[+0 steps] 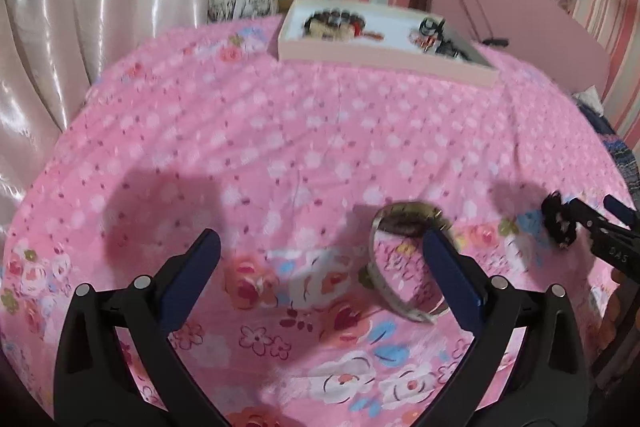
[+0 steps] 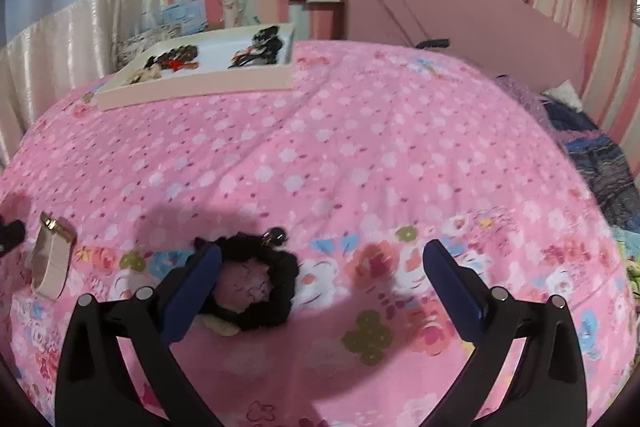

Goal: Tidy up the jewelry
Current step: 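Move both tools back over the watch and black scrunchie, then grasp the white-strap gold watch with the left gripper while the right grasps the black scrunchie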

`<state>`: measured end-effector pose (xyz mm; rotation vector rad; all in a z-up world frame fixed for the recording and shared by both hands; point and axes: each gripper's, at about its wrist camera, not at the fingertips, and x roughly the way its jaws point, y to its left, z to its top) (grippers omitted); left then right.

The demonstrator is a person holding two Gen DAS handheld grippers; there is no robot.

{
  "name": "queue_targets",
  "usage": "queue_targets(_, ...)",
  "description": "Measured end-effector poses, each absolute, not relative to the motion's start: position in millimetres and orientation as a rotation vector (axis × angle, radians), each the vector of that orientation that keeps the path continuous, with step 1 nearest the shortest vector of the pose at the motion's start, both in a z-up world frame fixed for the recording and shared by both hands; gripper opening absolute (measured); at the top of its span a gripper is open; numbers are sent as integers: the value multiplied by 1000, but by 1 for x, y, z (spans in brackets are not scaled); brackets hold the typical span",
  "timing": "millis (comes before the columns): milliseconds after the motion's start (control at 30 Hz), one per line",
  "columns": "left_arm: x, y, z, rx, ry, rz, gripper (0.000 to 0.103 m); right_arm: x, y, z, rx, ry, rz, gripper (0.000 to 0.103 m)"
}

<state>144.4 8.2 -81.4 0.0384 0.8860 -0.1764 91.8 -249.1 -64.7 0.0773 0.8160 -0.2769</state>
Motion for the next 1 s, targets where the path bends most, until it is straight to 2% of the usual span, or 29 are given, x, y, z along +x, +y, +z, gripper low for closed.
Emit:
queue_targets(167, 146, -7, -89, 96, 900, -203, 100, 95, -236, -72, -6, 836, -286, 100)
queue_targets(333, 151, -15, -93, 97, 919, -214, 100, 97, -240, -74, 28, 853, -282, 99)
queue_targets(400, 153, -17, -97, 103, 937, -208, 98, 98, -244, -78, 61, 880, -276, 93)
queue_targets(433, 155, -18, -99, 103, 947, -207, 97, 99, -247, -82, 84, 899, -268, 83)
queue_targets(467, 156, -19, -102, 102, 960, -213, 92, 100, -249, -84, 97, 909, -263, 78)
queue_targets(500, 156, -19, -104, 101, 972, -219, 87, 100, -251, -85, 114, 913, -258, 78)
queue_targets(600, 155, -23, -107, 117, 976, -218, 84, 99, -249, -86, 110, 912, -258, 75)
queue_targets(667, 154, -25, -108, 125, 974, -217, 82, 99, -247, -86, 110, 909, -249, 67)
queue_targets(700, 154, -24, -108, 125, 974, -216, 78, 99, -247, -85, 113, 908, -246, 65)
queue_targets(800, 155, -23, -107, 117, 968, -212, 64, 97, -248, -84, 123, 899, -240, 50)
queue_targets(867, 155, -21, -106, 114, 966, -210, 61, 97, -249, -83, 131, 894, -235, 36)
queue_targets(900, 155, -20, -106, 116, 965, -206, 59, 97, -249, -83, 132, 893, -233, 33)
queue_targets(967, 155, -21, -105, 122, 959, -202, 52, 97, -249, -82, 135, 891, -224, 22)
queue_targets(1000, 155, -21, -105, 124, 956, -202, 47, 97, -249, -82, 136, 889, -222, 20)
